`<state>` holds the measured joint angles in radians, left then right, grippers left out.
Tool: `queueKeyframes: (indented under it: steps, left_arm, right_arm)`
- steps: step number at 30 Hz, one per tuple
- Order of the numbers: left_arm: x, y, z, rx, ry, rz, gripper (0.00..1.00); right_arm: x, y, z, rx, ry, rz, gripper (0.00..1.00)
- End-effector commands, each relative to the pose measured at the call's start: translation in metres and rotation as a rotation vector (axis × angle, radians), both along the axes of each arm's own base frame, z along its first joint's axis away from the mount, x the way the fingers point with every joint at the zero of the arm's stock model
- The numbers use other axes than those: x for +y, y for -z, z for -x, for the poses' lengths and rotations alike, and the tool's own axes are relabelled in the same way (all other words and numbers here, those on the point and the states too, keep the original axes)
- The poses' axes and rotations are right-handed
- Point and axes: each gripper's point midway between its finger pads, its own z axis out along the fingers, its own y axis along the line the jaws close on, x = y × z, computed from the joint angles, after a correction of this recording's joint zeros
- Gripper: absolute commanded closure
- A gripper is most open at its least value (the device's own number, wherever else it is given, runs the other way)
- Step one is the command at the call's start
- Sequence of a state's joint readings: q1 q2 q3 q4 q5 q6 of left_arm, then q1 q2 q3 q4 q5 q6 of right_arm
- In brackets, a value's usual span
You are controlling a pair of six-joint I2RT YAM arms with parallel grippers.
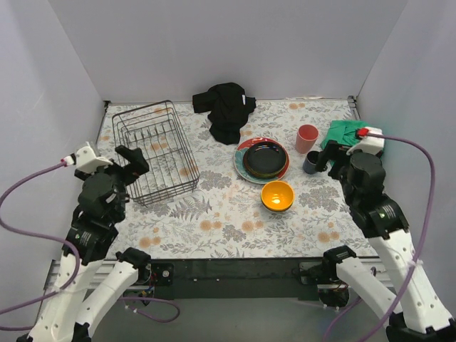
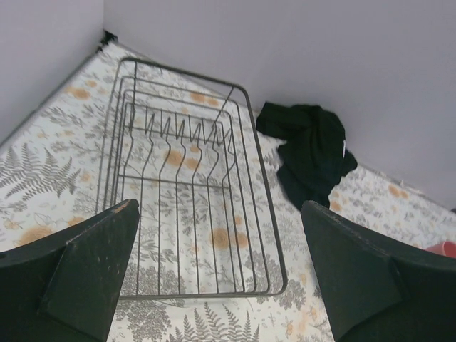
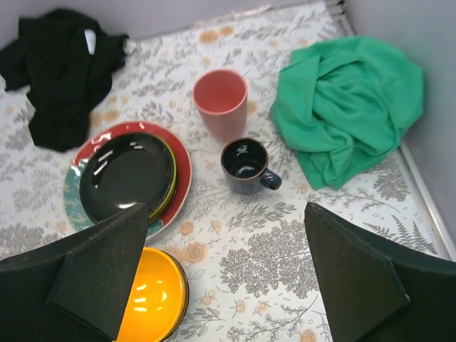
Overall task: Unload the mixed dishes from the dish rack
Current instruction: Reset both arms
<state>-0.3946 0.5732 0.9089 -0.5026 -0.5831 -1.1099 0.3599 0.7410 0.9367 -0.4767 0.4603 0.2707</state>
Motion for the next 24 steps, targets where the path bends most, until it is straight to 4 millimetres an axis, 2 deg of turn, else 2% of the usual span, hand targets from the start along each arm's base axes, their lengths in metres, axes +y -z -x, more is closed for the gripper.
queueKeyframes:
  steps: [1, 7, 8, 10, 12, 13, 14, 24]
  left_arm:
    - [0.036, -0.025, 0.034, -0.037, -0.111, -0.051, 0.02]
    - [0.054, -0.049, 0.065, -0.196, -0.146, 0.003, 0.02]
    - [0.055, -0.046, 0.066, -0.203, -0.154, 0.012, 0.02]
    - [0.062, -0.050, 0.075, -0.257, -0.178, 0.052, 0.02]
    - [0.066, -0.046, 0.079, -0.287, -0.195, 0.073, 0.02]
    - [0.066, -0.044, 0.079, -0.292, -0.196, 0.071, 0.02]
    - [0.066, -0.039, 0.078, -0.288, -0.195, 0.063, 0.02]
    - [0.064, -0.034, 0.084, -0.387, -0.169, 0.086, 0.02]
  right_arm:
    - [-0.031, -0.015, 0.024, -0.084, 0.118, 0.019, 0.02]
    - [-0.055, -0.033, 0.055, -0.249, 0.157, 0.039, 0.02]
    - [-0.057, -0.029, 0.057, -0.254, 0.163, 0.045, 0.02]
    - [-0.063, -0.035, 0.067, -0.311, 0.168, 0.042, 0.02]
    - [-0.066, -0.030, 0.071, -0.325, 0.172, 0.060, 0.02]
    - [-0.069, -0.035, 0.077, -0.368, 0.177, 0.047, 0.02]
    - [-0.070, -0.028, 0.076, -0.365, 0.184, 0.053, 0.02]
    - [-0.076, -0.015, 0.085, -0.447, 0.207, 0.023, 0.02]
